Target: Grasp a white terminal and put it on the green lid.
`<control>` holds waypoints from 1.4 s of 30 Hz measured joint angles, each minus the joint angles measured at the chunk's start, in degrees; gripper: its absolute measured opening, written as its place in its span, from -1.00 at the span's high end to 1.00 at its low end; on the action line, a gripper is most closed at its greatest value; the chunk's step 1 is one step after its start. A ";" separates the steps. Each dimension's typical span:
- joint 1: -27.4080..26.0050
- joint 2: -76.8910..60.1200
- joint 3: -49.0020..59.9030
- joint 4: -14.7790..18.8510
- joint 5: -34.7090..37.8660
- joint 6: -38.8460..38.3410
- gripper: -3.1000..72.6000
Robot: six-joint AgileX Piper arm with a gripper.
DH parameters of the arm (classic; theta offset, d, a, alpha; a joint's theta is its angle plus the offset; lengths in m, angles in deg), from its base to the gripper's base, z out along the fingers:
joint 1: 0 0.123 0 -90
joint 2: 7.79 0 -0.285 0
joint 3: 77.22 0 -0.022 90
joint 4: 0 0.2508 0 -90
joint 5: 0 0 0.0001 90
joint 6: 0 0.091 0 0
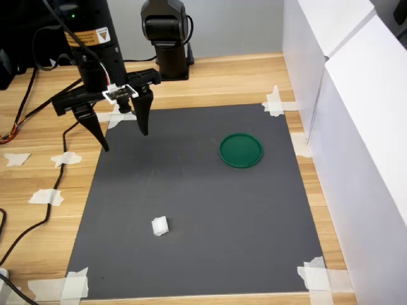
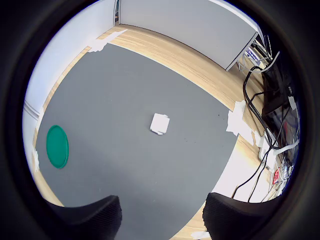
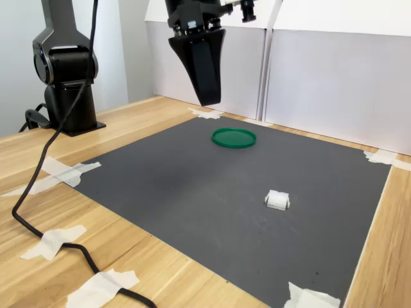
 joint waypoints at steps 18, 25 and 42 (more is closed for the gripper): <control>0.00 9.35 -14.25 4.00 7.65 -0.50 -0.97; 3.52 14.92 -17.32 0.49 9.07 2.50 -0.96; 6.43 23.96 -18.21 -1.96 2.64 6.21 -0.92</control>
